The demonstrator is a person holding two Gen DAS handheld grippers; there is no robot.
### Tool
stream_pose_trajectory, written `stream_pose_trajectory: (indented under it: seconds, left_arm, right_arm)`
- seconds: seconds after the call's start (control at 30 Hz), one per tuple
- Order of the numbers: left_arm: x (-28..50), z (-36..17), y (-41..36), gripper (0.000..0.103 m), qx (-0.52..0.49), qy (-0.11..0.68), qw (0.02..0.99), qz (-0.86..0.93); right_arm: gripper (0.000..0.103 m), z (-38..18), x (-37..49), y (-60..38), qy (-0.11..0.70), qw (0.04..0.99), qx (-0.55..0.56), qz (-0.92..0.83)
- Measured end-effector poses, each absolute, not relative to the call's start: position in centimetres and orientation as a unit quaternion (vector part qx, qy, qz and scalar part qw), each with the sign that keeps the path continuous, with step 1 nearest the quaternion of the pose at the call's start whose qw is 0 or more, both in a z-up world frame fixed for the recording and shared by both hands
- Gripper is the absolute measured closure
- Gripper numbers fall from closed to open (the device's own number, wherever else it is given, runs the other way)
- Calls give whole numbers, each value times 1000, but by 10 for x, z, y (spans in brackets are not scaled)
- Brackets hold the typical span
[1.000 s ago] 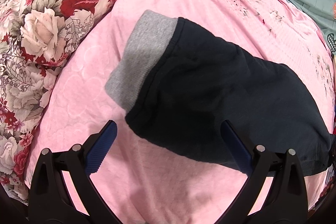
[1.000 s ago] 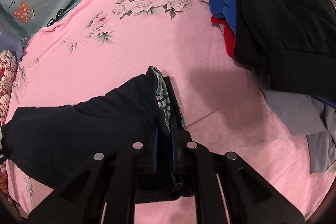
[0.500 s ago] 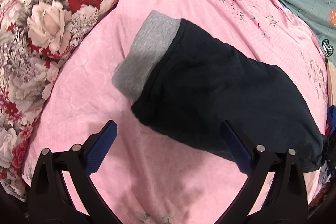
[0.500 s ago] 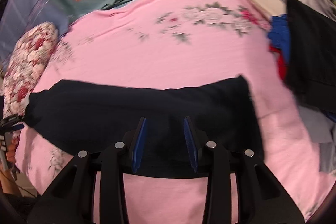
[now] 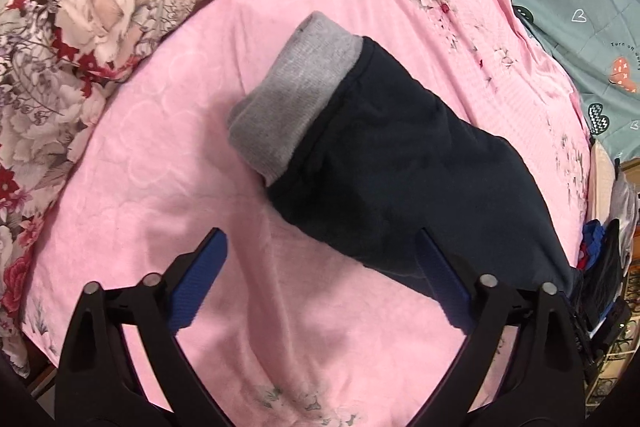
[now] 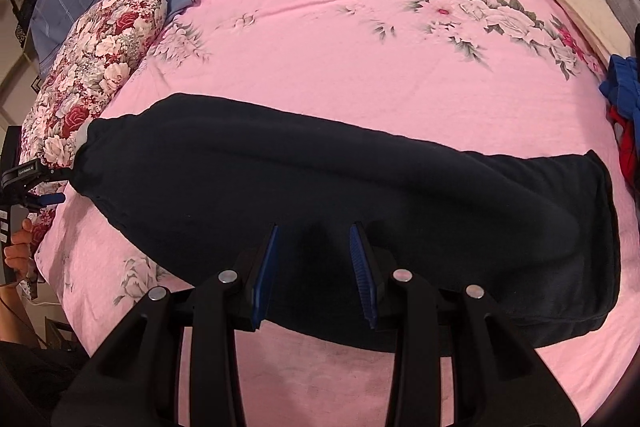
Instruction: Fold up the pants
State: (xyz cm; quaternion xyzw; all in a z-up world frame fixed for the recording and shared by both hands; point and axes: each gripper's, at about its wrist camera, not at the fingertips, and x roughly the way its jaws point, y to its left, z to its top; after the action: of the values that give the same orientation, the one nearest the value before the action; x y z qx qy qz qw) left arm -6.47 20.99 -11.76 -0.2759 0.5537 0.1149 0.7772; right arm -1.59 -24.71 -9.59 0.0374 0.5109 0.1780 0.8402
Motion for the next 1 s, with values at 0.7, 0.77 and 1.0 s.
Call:
stream_pose_trajectory:
  seconds: [0.7,0.77,1.0]
  left_arm:
    - [-37,-130,202,64,-292,569,761,105]
    - [-35,-129,199,72,-285,565,767,107]
    - [-34,-103,185,75,-241,542,797,114]
  right_arm:
    - [66,-102,-17,-257,516,835,44,185]
    - [66,-103,-17,-256,517,836,33,180]
    - [66,-102,-24,-242,516,828,4,220]
